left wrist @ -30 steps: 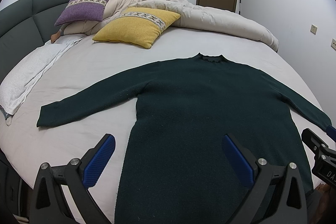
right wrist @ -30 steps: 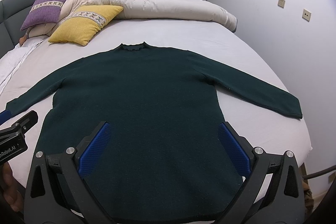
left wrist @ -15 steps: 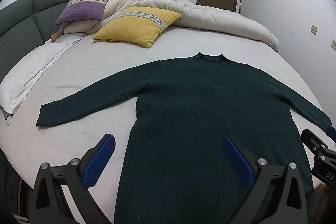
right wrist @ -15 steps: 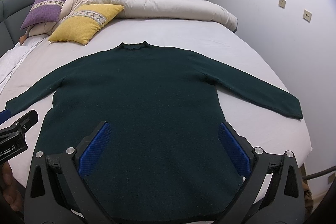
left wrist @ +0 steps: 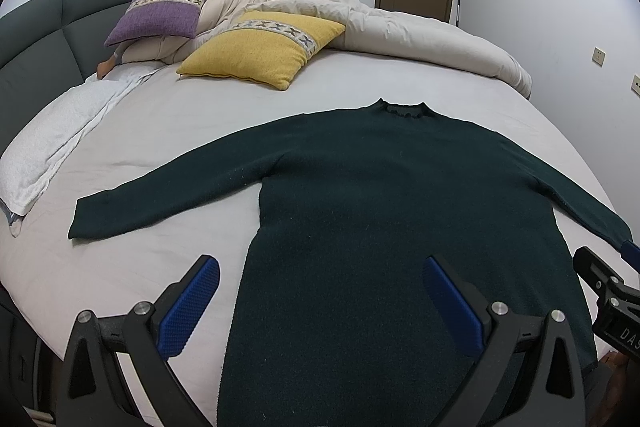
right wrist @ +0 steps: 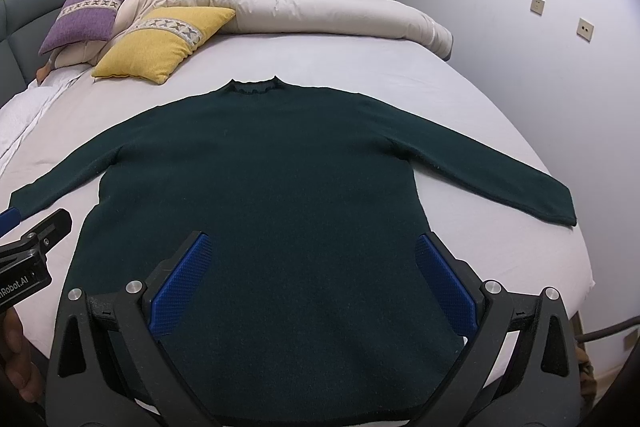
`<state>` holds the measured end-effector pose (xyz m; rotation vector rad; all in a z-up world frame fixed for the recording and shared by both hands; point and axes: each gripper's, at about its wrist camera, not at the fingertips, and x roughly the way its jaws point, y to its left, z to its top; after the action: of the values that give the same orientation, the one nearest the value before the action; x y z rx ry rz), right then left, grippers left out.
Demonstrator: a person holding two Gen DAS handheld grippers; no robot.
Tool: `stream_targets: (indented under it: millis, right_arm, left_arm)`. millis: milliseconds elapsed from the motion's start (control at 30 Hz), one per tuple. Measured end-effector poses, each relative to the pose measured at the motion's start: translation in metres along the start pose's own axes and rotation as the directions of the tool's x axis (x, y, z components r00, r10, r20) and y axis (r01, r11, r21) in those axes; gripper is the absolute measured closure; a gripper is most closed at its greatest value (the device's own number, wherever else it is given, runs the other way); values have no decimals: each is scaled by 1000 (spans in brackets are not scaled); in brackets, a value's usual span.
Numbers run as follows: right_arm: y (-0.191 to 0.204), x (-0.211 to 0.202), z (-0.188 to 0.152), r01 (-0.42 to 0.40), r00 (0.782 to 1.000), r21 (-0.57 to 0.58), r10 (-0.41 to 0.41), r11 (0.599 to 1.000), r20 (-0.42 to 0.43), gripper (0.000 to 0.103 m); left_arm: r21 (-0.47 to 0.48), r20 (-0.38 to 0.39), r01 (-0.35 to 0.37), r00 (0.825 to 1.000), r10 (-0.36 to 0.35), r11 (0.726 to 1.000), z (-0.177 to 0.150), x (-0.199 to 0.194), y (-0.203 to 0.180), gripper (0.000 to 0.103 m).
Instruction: Fold small clothes
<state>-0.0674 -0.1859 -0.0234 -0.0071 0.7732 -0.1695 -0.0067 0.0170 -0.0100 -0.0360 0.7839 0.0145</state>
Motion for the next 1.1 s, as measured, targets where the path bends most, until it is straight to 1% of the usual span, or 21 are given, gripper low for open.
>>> stream_targets:
  millis: [233, 300, 367, 433, 500, 533, 567, 600, 633, 667, 700, 767, 800, 867, 900, 933, 967, 1000, 1033, 1067, 1100]
  right_arm:
    - [1, 3, -1, -2, 1000, 3, 2, 1000, -5, 0]
    - [-3, 6, 0, -17, 1000, 23, 17, 1000, -10, 0]
    - [-19, 10, 0, -64, 998, 83, 65, 994, -10, 0]
    - [-49, 15, 1, -114, 993, 188, 116, 976, 1, 0]
    - [-94, 25, -1, -143, 989, 314, 146, 939, 12, 0]
    - [-120, 31, -4, -146, 988, 384, 152, 912, 16, 0]
    - [-153, 38, -9, -143, 988, 465, 150, 874, 21, 1]
    - [-182, 45, -16, -132, 990, 537, 142, 833, 25, 1]
    - [-224, 55, -27, -110, 992, 629, 127, 770, 18, 3]
    - [-253, 63, -35, -93, 993, 684, 119, 723, 9, 9]
    - [-282, 71, -45, -74, 994, 738, 109, 671, 1, 13]
    - [-343, 86, -67, -35, 997, 828, 82, 560, -14, 16]
    - [-369, 93, -77, -18, 998, 859, 61, 512, -15, 17]
    - [-404, 102, -90, -1, 999, 892, 32, 452, -15, 21]
    - [-418, 107, -93, -19, 999, 905, 31, 426, 6, 21]
    - [-431, 113, -93, -40, 999, 910, 35, 412, 27, 21]
    - [-437, 116, -89, -40, 999, 908, 28, 418, 31, 21]
    - [-440, 119, -83, -37, 999, 899, 15, 436, 34, 21]
    - [-443, 124, -77, -36, 999, 888, 7, 459, 37, 21]
    - [-445, 132, -70, -41, 999, 874, 11, 484, 40, 25]
    - [-446, 140, -66, -43, 999, 866, 17, 499, 39, 29]
  left_arm:
    - [-6, -8, 4, 1000, -4, 1000, -5, 4, 2, 0]
    - [-3, -12, -6, 1000, 6, 1000, -6, 6, 1, 0]
    - [1, -18, 5, 1000, -5, 1000, -7, 8, 1, 0]
    - [-7, -25, 29, 999, -29, 1000, -7, 10, 2, 0]
    - [-24, -33, 51, 998, -52, 998, -8, 14, 2, 0]
    - [-27, -34, 53, 998, -54, 998, -9, 16, 0, 0]
    - [-21, -34, 51, 998, -52, 998, -9, 18, -3, 0]
    - [-7, -33, 55, 998, -55, 998, -10, 21, -8, 0]
    - [5, -38, 63, 997, -63, 998, -7, 24, -12, 0]
    - [18, -49, 76, 996, -75, 997, -7, 28, -18, 0]
    - [21, -60, 93, 994, -91, 995, -6, 32, -22, 0]
    - [12, -76, 125, 989, -124, 992, -4, 41, -29, 0]
    - [4, -79, 137, 988, -136, 991, -3, 45, -34, 0]
    - [-9, -74, 173, 982, -173, 985, 0, 53, -42, 0]
    - [-12, -74, 209, 975, -209, 978, 3, 58, -47, 0]
    - [-16, -71, 240, 968, -241, 971, 5, 62, -52, 0]
    - [-19, -66, 293, 954, -294, 956, 8, 67, -59, 0]
    - [-15, -97, 355, 930, -355, 935, 11, 75, -67, 0]
    - [-13, -143, 373, 917, -371, 928, 12, 82, -74, 0]
    - [-6, -193, 380, 907, -373, 925, 13, 91, -85, 0]
    - [-6, -202, 390, 902, -383, 921, 13, 95, -91, 0]
